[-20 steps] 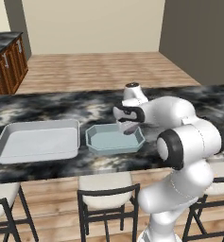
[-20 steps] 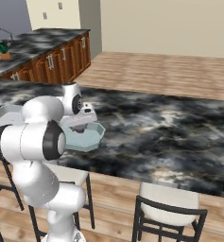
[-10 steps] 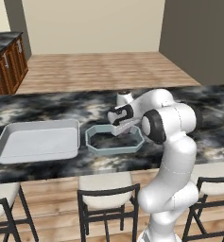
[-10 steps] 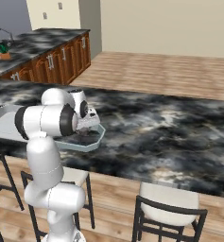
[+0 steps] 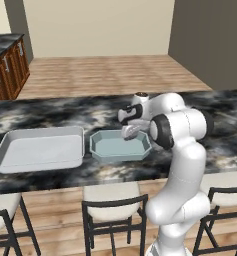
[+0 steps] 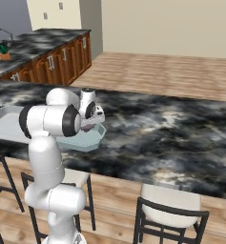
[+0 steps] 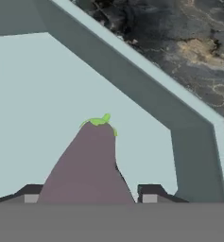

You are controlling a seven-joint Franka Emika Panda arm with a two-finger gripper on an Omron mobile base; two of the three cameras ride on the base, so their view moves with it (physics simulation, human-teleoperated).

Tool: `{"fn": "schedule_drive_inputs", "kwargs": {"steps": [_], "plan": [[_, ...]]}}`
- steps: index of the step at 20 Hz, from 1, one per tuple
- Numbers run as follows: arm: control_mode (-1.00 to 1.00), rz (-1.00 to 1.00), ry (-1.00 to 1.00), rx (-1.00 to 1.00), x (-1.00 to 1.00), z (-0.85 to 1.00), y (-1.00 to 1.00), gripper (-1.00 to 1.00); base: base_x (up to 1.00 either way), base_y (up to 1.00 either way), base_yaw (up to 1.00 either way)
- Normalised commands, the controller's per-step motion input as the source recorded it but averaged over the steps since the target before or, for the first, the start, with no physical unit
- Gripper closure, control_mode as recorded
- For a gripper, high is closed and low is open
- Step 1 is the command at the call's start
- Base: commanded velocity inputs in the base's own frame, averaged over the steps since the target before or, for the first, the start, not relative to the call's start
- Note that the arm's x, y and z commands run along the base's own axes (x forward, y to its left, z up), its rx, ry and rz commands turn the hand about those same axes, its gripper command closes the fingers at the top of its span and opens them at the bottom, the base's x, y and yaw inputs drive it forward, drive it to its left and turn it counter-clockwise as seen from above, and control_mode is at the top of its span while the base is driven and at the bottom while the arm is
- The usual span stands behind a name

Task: Place the cold items (eggplant and lime) from the fridge in one tupperware on the dining counter. Place the warm items (kebab skewer and hot dog) in the stove area in another tupperware.

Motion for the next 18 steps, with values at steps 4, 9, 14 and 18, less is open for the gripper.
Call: {"fn": "schedule_drive_inputs", "kwargs": {"steps": [4, 9, 14, 18], "plan": [[-1.00, 0.05, -0.20, 0.19, -0.02, -0.08, -0.16, -1.00, 0.00, 0.00, 0.00], [-1.00, 0.05, -0.19, 0.20, 0.00, -0.04, -0.02, -1.00, 0.00, 0.00, 0.00], [-1.00, 0.07, -0.28, 0.31, -0.03, 0.00, -0.01, -1.00, 0.00, 0.00, 0.00], [-1.00, 0.09, -0.05, 0.18, -0.15, -0.01, -0.04, -1.00, 0.00, 0.00, 0.00]]}}
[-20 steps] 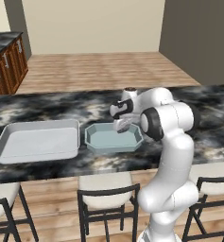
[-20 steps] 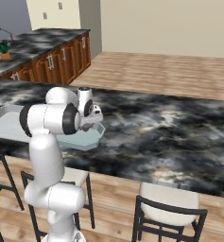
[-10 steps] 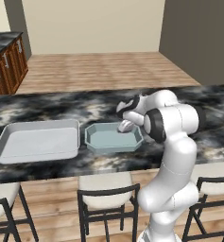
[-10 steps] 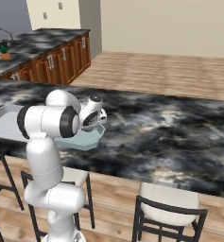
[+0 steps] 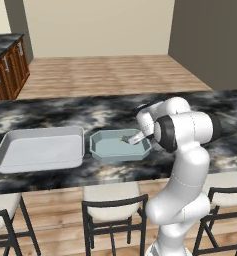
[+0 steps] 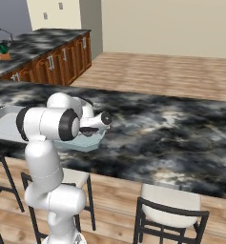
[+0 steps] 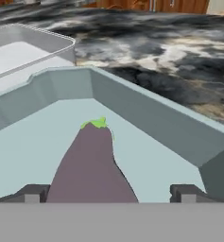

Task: Place the cold items (eggplant and lime) from the fridge in one tupperware on the dining counter. Place the warm items (kebab skewer and hot dog) in the stove area in another tupperware.

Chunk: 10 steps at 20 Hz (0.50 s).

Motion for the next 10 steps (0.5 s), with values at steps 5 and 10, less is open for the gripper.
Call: {"fn": "schedule_drive_inputs", "kwargs": {"steps": [5, 10], "plan": [[-1.00, 0.08, 0.34, -0.07, 0.00, -0.11, 0.11, -1.00, 0.00, 0.00, 0.00], [-1.00, 0.05, 0.29, -0.14, -0.12, 0.23, 0.03, -1.00, 0.00, 0.00, 0.00]]}}
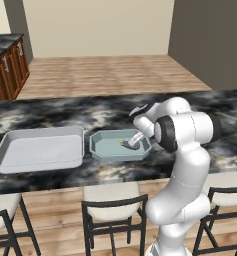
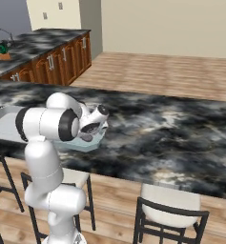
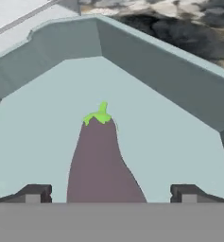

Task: Place the cold items (eggplant and lime) from the fridge in one tupperware on the dining counter. Place the warm items (kebab skewer and hot dog) in the stove area in another tupperware.

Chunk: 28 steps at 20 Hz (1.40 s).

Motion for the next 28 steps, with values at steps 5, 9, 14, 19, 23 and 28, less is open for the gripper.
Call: {"fn": "schedule_drive_inputs", "kwargs": {"steps": [5, 9, 14, 19, 23, 28], "plan": [[-1.00, 0.11, 0.56, -0.63, -0.32, 0.21, 0.00, -1.00, 0.00, 0.00, 0.00], [-1.00, 0.07, 0.22, -0.40, -0.72, 0.64, -0.03, -1.00, 0.00, 0.00, 0.00], [-1.00, 0.01, -0.36, 0.06, -0.80, 1.00, -0.23, -1.00, 0.00, 0.00, 0.00], [-1.00, 0.00, -0.48, 0.37, -0.76, 0.95, -0.72, -1.00, 0.00, 0.00, 0.00], [-1.00, -0.03, -0.46, 0.37, -1.00, 0.24, -0.72, -1.00, 0.00, 0.00, 0.00], [-1.00, -0.01, -0.19, 0.04, -1.00, 0.09, -0.16, -1.00, 0.00, 0.00, 0.00]]}}
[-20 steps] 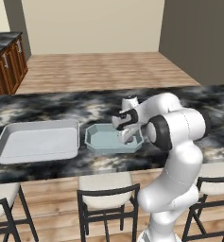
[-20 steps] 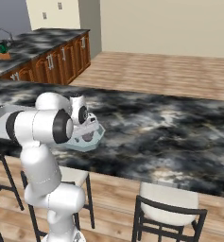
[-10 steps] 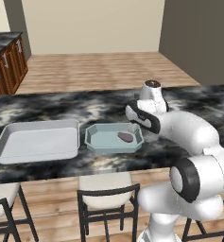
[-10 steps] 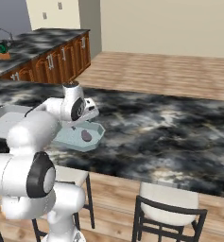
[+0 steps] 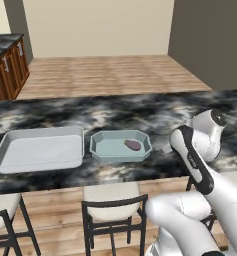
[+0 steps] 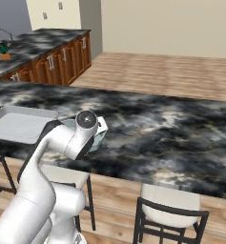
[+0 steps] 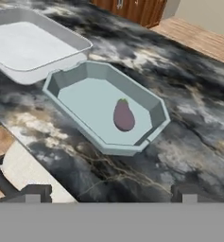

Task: Place the cold items (eggplant and lime) from the fridge in one tupperware on the dining counter. Place the warm items (kebab skewer and hot dog) in the stove area in another tupperware.

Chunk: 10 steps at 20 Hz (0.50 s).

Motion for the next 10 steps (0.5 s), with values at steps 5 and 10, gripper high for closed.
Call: {"fn": "schedule_drive_inputs", "kwargs": {"steps": [5, 10], "plan": [[-1.00, 0.00, 0.07, -0.42, -0.77, -0.31, 0.43, -1.00, 0.00, 0.00, 0.00], [-1.00, 0.01, 0.06, -0.14, -0.19, -0.08, 0.03, -1.00, 0.00, 0.00, 0.00]]}}
